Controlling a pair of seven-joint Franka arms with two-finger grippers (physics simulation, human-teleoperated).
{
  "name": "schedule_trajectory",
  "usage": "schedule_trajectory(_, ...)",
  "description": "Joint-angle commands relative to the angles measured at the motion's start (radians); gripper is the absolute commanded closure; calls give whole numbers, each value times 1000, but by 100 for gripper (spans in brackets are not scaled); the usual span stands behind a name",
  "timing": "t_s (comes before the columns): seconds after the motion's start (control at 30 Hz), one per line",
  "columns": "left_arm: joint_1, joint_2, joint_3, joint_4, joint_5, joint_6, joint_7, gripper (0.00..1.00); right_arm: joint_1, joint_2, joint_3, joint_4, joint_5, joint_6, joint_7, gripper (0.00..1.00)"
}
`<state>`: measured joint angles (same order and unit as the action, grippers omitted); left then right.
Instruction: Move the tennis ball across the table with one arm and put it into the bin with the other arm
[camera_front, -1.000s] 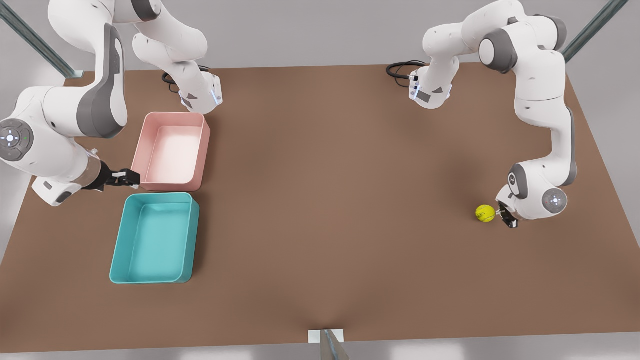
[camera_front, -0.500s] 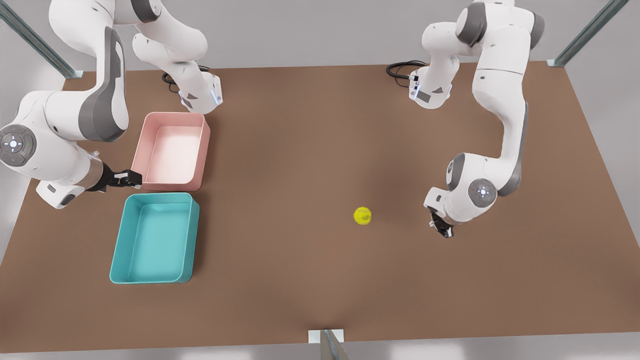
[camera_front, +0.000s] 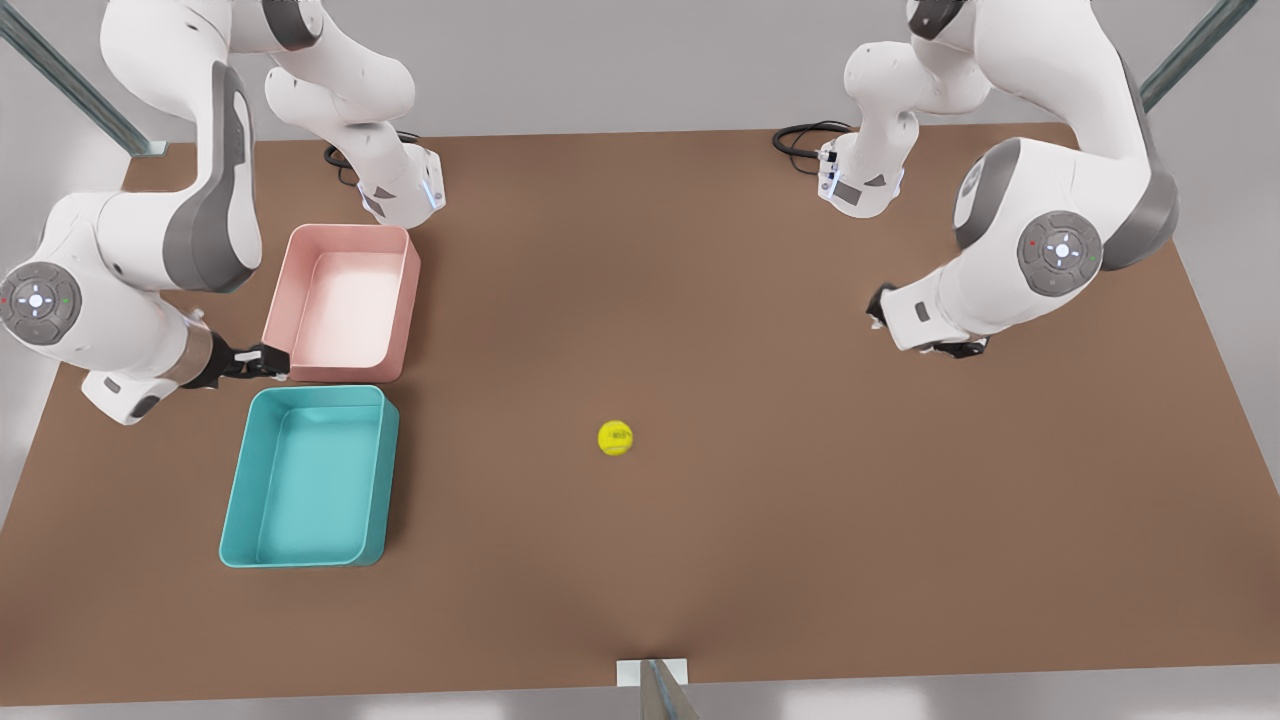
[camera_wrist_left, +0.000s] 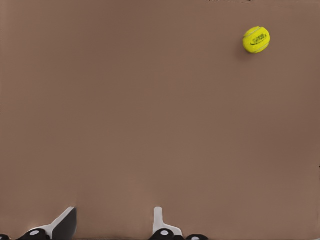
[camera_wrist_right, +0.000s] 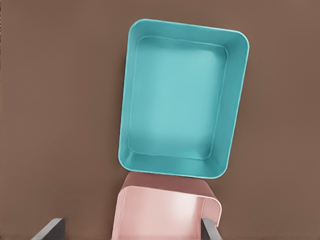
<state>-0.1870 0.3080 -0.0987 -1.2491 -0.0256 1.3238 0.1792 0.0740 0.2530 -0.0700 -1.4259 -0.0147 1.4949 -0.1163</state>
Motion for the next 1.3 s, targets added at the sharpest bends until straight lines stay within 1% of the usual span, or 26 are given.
schedule_trajectory(0.0, 4, 8, 1, -1, -10, 6, -791, 0, 49, 67, 7, 44, 53, 13, 7, 0)
schedule_trajectory(0.03, 4, 11, 1, -1, -10, 9, -788, 0, 147, 155, 7, 122, 48, 21, 154, 0)
schedule_trajectory(0.1, 27, 16, 1, -6, -13, 8, -705, 0, 317, 304, 18, 205, 50, 178, 418, 0)
schedule_trajectory(0.13, 32, 26, 1, -4, -11, 11, -705, 0, 383, 362, 21, 219, 50, 261, 565, 0)
schedule_trajectory(0.2, 34, 28, 1, -4, -8, 31, -689, 0, 493, 433, 18, 219, 48, 389, 725, 0)
schedule_trajectory(0.27, 40, 32, 1, -4, -8, 31, -684, 0, 560, 515, 19, 217, 48, 510, 839, 0)
schedule_trajectory(0.4, 40, 32, 1, -4, -10, 31, -684, 0, 589, 626, 19, 217, 48, 746, 985, 0)
schedule_trajectory(0.63, 40, 39, 1, -4, -8, 31, -684, 0, 596, 649, 21, 231, 55, 766, 989, 0)
schedule_trajectory(0.97, 40, 42, 1, -4, -8, 31, -684, 0, 613, 649, 18, 154, 48, 751, 991, 0)
schedule_trajectory(1.27, 40, 42, 1, -4, -10, 31, -684, 0, 632, 692, 15, 151, 45, 754, 991, 0)
